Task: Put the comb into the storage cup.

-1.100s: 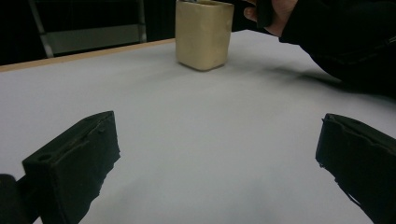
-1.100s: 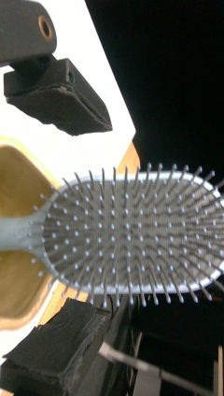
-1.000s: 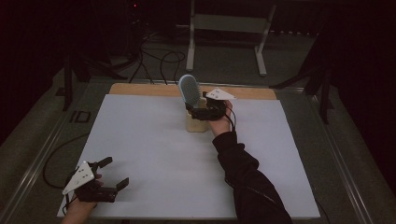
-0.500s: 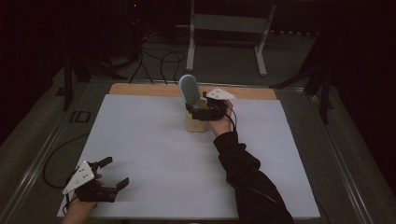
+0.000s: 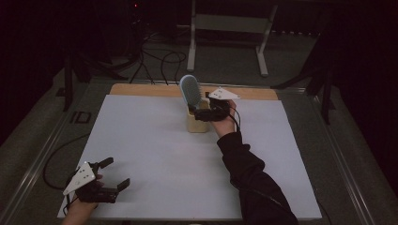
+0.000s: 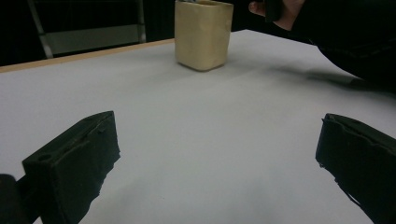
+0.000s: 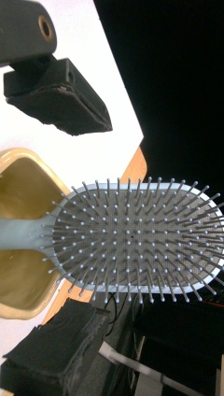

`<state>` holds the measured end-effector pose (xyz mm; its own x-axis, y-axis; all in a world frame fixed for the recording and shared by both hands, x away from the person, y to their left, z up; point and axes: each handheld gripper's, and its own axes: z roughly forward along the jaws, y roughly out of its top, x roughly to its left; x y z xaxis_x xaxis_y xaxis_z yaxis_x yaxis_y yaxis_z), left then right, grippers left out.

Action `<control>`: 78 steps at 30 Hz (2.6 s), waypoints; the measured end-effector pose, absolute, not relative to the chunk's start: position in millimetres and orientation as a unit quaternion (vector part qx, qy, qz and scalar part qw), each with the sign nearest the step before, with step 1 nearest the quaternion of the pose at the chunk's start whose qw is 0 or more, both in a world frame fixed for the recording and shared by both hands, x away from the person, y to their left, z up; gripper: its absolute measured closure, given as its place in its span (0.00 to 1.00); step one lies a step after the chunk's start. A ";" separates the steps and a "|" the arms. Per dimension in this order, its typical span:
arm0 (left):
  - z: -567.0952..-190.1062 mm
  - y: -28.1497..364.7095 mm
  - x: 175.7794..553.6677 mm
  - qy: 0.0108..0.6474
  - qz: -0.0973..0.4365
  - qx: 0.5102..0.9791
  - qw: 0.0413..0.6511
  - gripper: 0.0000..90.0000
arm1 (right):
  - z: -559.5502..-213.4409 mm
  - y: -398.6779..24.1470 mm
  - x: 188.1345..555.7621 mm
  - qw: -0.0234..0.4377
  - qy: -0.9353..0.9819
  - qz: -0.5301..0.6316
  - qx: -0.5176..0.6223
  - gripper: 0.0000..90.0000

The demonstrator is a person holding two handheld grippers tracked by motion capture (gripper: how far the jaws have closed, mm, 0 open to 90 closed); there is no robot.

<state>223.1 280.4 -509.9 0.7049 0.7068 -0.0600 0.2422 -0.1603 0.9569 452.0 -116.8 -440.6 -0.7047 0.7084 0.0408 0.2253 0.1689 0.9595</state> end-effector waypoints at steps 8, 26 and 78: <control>-509.8 279.7 223.1 0.323 0.208 0.732 0.562 0.00 | -436.1 -123.9 441.1 0.210 0.740 0.558 0.310 0.10; -509.5 279.6 222.6 0.323 0.210 0.733 0.560 0.00 | -440.4 -147.7 411.9 0.189 0.755 0.552 0.300 0.10; -509.3 279.1 222.9 0.324 0.211 0.734 0.559 0.00 | -486.1 -251.4 291.0 0.140 0.793 0.507 0.309 0.10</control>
<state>222.9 279.1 -509.3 0.7017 0.7105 -0.0528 0.2393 -0.1653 0.9568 291.0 -251.4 -486.1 -0.7701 0.6314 0.0908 0.3475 0.2959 0.8898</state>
